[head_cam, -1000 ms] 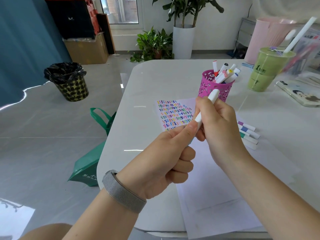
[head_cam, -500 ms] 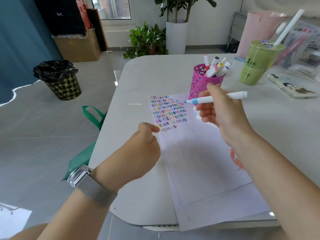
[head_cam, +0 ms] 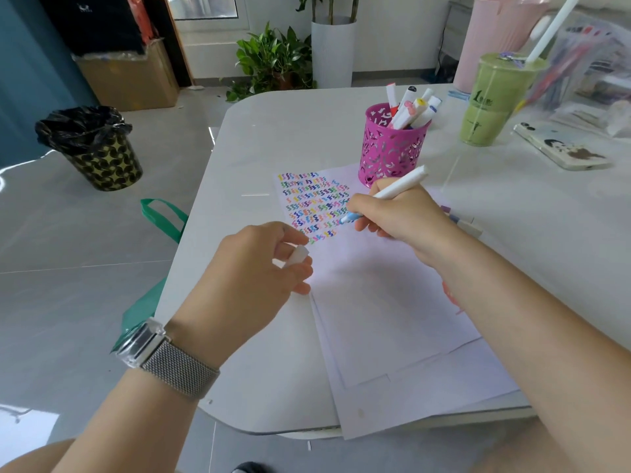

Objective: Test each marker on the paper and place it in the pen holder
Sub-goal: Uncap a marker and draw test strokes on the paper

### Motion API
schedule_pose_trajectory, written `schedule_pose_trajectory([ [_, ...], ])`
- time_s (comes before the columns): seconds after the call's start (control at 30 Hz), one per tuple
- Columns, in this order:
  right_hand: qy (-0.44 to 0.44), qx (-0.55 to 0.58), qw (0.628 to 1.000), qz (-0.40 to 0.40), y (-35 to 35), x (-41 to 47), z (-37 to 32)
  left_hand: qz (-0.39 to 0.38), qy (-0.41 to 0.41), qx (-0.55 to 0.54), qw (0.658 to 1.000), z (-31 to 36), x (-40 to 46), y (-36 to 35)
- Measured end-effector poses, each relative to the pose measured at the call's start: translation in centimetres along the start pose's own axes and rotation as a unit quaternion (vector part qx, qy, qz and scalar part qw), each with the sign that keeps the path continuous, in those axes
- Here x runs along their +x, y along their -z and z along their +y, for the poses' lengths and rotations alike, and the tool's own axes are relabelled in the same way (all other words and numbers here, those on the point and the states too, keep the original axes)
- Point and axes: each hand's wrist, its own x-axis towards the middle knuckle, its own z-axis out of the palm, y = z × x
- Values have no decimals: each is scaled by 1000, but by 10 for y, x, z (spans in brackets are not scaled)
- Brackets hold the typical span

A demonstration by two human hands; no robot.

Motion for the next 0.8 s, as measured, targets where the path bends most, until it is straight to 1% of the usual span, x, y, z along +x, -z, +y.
schedule_pose_trajectory([
  [0.1,10,-16,1000,-11,-1,1,1,1,-3,37,999,-3,0,-1],
  [0.3,28,-45,999,5,-1,1,2,-18,-26,113,993,-6,0,-3],
  [0.53,42,-64,997,12,-2,-1,1,-66,-37,95,993,-4,-3,-6],
  [0.8,45,-76,996,0,-2,0,1,-74,-41,121,989,-4,-3,-5],
])
